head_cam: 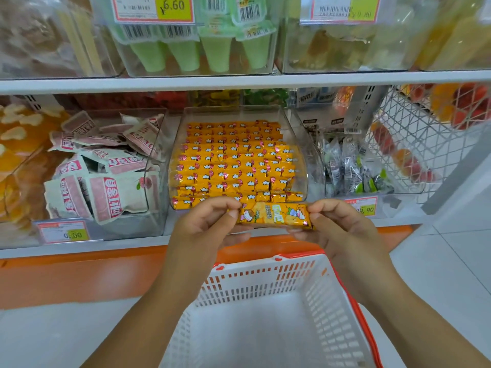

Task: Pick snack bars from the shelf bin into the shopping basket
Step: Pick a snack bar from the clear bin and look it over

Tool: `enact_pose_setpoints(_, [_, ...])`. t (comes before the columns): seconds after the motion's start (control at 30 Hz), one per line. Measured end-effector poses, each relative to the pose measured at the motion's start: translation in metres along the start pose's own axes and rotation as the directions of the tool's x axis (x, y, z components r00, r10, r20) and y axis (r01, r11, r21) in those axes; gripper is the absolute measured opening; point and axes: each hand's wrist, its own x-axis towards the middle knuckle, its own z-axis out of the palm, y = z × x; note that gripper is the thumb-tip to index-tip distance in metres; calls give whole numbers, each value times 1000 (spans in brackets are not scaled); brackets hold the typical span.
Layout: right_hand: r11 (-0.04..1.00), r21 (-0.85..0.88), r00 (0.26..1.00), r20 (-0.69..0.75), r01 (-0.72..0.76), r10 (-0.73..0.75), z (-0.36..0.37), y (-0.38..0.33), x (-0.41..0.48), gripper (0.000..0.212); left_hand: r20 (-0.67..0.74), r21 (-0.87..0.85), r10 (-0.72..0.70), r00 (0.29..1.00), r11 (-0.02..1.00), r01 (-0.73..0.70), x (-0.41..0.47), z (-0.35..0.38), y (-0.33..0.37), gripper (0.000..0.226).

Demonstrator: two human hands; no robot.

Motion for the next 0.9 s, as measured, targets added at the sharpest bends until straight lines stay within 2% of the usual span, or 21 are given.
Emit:
enact_pose_setpoints(0.07, [1000,0,1000,-17,5,-5,-3,-1,-5,10,29,-22,-40,999,999,41,0,-1,1,19])
enact_pose_setpoints(0.1, [1000,0,1000,-11,5,-5,-4,-2,-8,14,48,-25,-54,997,998,55,-1,-2,2,18])
enact_pose_setpoints(0.2, [1000,-15,998,64,9,-8,-7,-5,-13,55,128,9,-82,988,997,82,-6,-8,4,26])
enact_pose_setpoints(0.23, [1000,-15,997,78,6,-5,-7,-6,-13,61,145,33,-90,985,996,86,-8,-10,5,30])
enact_pose_setpoints(0.27, [1000,-15,997,77,7,-5,-7,-6,-12,60,144,61,-89,986,995,81,-9,-12,5,31])
enact_pose_setpoints(0.37, [1000,-12,998,57,-2,2,-3,-9,-6,33,60,118,-82,995,990,75,-9,-15,5,26])
enact_pose_setpoints(0.5, [999,0,995,95,-34,34,-4,-8,3,40,29,33,-110,993,993,109,-3,-13,-1,23])
enact_pose_setpoints(0.6, [999,9,995,85,-50,49,-11,-6,9,31,14,-65,-136,991,989,136,5,-6,-3,22])
enact_pose_setpoints(0.73, [990,95,990,108,-105,95,-16,-10,16,35,50,-125,-155,987,979,161,11,2,-3,27])
enact_pose_setpoints(0.83, [973,172,978,166,-152,123,-17,-15,18,38,90,-91,-141,986,985,149,12,2,-3,35])
enact_pose_setpoints(0.9, [981,155,983,162,-114,89,-17,-15,19,35,37,-24,-119,992,993,120,12,1,-5,27])
